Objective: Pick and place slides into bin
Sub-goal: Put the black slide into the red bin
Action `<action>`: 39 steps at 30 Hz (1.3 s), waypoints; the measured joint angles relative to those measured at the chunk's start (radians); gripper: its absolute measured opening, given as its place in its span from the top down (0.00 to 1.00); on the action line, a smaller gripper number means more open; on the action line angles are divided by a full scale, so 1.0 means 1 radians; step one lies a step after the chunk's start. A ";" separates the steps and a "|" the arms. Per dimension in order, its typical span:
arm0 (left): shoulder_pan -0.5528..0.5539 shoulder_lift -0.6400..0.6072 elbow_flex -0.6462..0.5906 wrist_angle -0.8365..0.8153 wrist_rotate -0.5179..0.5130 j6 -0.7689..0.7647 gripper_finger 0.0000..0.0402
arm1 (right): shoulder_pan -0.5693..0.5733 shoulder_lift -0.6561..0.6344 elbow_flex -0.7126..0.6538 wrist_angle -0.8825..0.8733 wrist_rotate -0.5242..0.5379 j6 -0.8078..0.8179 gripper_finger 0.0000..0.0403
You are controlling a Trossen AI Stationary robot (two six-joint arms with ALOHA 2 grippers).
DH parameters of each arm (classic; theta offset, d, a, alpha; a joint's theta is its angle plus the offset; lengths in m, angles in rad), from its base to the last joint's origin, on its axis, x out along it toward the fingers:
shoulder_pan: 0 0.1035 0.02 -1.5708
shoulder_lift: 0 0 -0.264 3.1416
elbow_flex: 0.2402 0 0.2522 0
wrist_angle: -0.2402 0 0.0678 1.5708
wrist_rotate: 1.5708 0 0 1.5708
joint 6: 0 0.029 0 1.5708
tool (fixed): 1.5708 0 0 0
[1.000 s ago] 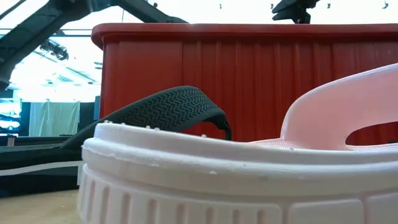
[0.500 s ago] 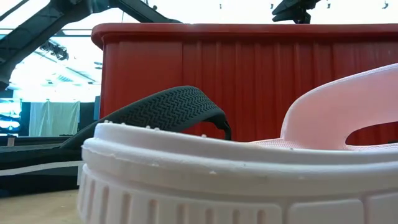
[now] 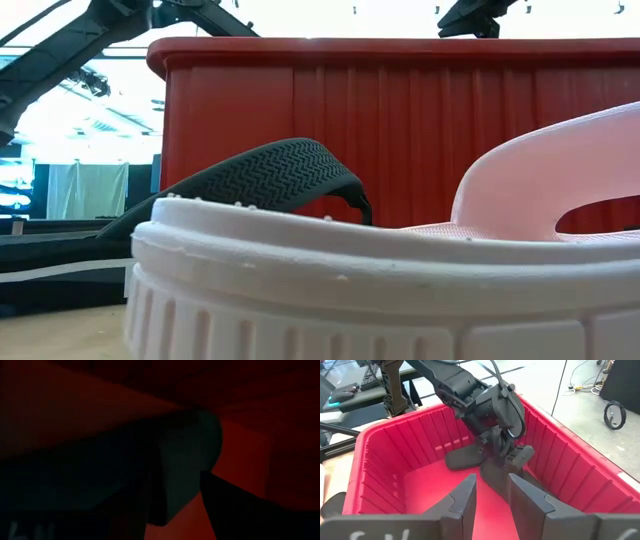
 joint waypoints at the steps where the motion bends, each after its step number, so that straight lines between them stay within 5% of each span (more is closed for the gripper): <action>1: -0.001 0.005 -0.001 0.001 0.002 -0.005 0.56 | 0.000 0.000 0.000 0.000 0.000 0.000 0.71; 17: 0.005 0.050 -0.001 0.139 0.029 -0.058 0.61 | 0.000 0.000 0.000 0.000 0.001 -0.007 0.71; 22: 0.008 0.050 -0.001 0.135 0.029 -0.053 0.71 | 0.000 0.000 0.000 0.000 0.001 -0.024 0.71; 28: 0.007 0.050 -0.001 0.141 0.028 -0.001 0.97 | 0.000 0.000 0.000 0.000 0.001 -0.024 0.71; 39: -0.031 0.029 -0.001 0.184 -0.010 -0.052 0.99 | 0.000 0.000 0.000 0.000 0.077 0.006 0.71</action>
